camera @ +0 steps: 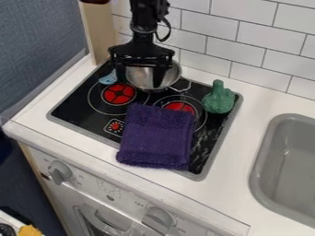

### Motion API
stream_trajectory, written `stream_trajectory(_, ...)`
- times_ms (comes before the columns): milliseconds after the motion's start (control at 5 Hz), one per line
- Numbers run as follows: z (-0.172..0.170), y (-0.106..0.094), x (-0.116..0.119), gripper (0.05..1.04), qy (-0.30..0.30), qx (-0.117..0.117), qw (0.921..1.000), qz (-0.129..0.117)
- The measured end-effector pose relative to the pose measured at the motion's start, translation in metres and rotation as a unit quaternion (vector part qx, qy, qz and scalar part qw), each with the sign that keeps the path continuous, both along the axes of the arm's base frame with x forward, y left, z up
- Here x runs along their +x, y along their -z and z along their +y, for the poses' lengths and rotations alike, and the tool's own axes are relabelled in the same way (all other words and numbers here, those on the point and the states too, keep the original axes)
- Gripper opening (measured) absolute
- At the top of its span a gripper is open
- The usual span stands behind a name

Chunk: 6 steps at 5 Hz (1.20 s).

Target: Put the silver pot to the left bottom of the stove

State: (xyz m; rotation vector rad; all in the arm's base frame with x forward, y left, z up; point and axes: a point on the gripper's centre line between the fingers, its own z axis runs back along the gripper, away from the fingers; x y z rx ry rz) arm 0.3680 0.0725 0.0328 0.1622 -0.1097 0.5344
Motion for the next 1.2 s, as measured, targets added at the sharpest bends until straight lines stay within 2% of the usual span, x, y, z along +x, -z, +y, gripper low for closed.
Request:
stream_trajectory(200, 0.002, 0.014, 0.000, 0.947, -0.016, 0.004, 0.9996, 0.022)
stream_trajectory(400, 0.005, 0.018, 0.003, 0.675, -0.019, -0.008, 0.9995, 0.023)
stream_trajectory(600, 0.006, 0.016, 0.005, 0.418, -0.006, -0.007, 0.9997, 0.021)
stream_trajectory(800, 0.005, 0.014, 0.005, 0.304, -0.004, -0.011, 0.9998, 0.015)
stream_trajectory(1000, 0.000, -0.007, 0.006, 0.184, 0.012, -0.022, 0.9996, -0.014)
stream_trajectory(1200, -0.006, -0.049, 0.009, 0.080, 0.016, -0.035, 0.9971, -0.066)
